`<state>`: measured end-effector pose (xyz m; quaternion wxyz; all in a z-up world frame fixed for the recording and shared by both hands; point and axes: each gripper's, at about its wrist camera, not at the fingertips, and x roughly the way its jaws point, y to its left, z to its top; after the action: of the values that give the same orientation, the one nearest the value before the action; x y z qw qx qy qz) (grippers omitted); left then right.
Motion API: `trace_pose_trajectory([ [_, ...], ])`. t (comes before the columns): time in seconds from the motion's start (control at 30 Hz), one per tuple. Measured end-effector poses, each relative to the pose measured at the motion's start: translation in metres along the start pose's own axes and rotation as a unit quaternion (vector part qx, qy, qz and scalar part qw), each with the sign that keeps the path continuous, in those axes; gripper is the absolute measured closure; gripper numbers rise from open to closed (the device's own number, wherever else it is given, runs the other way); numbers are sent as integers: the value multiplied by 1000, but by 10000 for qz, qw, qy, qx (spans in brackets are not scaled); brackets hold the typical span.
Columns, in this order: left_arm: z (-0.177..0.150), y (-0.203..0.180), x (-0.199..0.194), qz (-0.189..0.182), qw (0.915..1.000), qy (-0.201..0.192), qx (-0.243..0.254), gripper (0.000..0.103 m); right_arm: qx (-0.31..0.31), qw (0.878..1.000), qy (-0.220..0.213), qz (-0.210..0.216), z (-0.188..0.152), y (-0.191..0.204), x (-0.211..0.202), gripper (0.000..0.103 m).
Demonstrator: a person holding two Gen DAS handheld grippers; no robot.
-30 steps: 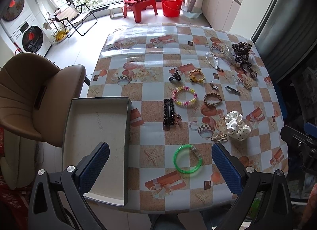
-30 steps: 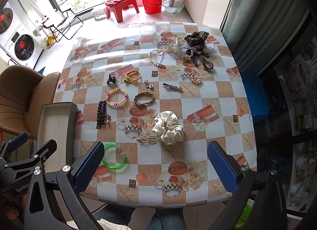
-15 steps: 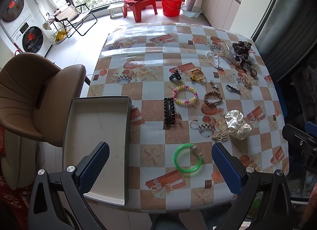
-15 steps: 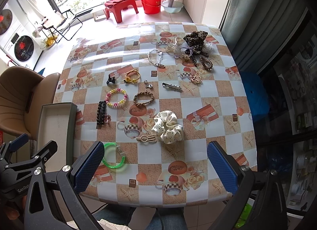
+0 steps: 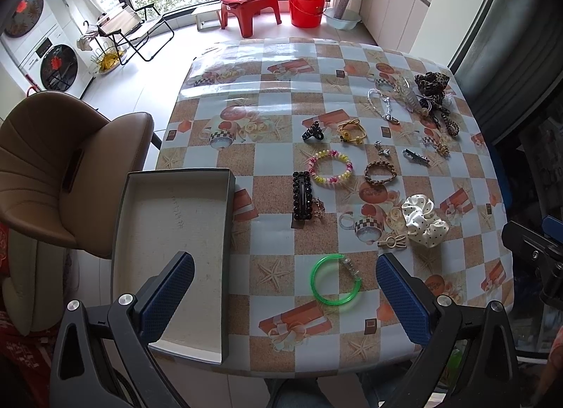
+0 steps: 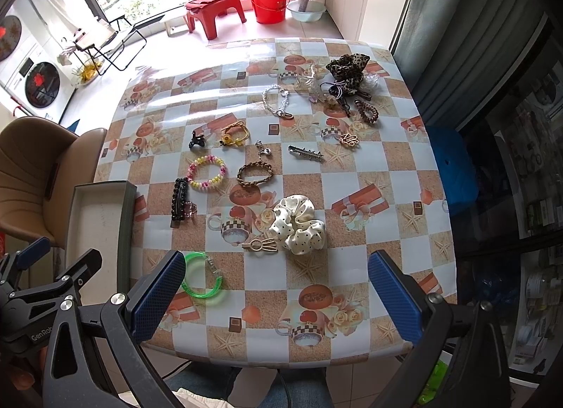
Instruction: Organize jewelry
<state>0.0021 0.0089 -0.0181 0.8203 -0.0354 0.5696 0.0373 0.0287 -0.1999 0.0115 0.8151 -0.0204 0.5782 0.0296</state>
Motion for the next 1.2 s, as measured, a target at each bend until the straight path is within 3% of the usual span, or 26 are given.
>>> trace_pose_trajectory([
  [1.2, 5, -3, 0, 15, 10000, 57, 17, 0, 15, 10000, 30, 3, 0, -1, 5, 0],
])
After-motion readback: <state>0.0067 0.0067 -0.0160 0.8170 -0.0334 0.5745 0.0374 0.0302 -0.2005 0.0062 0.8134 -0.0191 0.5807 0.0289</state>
